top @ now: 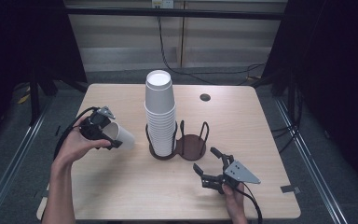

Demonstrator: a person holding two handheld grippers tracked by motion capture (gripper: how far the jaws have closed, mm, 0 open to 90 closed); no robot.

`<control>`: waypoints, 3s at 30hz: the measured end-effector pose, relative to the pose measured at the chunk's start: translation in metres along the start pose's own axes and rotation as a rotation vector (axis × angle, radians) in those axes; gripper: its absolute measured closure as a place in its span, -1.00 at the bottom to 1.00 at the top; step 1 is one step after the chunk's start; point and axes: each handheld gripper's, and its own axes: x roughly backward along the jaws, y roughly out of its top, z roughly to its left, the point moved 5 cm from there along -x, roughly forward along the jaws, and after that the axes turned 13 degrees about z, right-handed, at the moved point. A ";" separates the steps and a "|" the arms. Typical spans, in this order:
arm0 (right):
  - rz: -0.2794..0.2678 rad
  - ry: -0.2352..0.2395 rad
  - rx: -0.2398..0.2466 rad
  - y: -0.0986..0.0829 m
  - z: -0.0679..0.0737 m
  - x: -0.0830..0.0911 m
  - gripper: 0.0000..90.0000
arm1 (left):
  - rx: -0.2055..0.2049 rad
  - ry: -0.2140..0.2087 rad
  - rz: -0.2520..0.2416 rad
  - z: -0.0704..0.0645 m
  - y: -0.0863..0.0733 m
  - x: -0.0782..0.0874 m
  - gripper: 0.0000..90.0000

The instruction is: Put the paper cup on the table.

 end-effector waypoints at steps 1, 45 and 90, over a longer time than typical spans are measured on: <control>0.000 0.000 0.000 0.000 0.000 0.000 -0.71 | -0.008 0.006 0.017 0.002 0.001 0.001 -0.78; 0.004 -0.005 -0.003 0.000 0.000 0.000 -0.71 | 0.077 0.061 0.084 0.019 0.014 -0.045 -0.82; 0.005 -0.008 -0.006 0.000 0.000 0.000 -0.71 | 0.195 0.023 -0.229 0.012 -0.036 -0.026 -0.65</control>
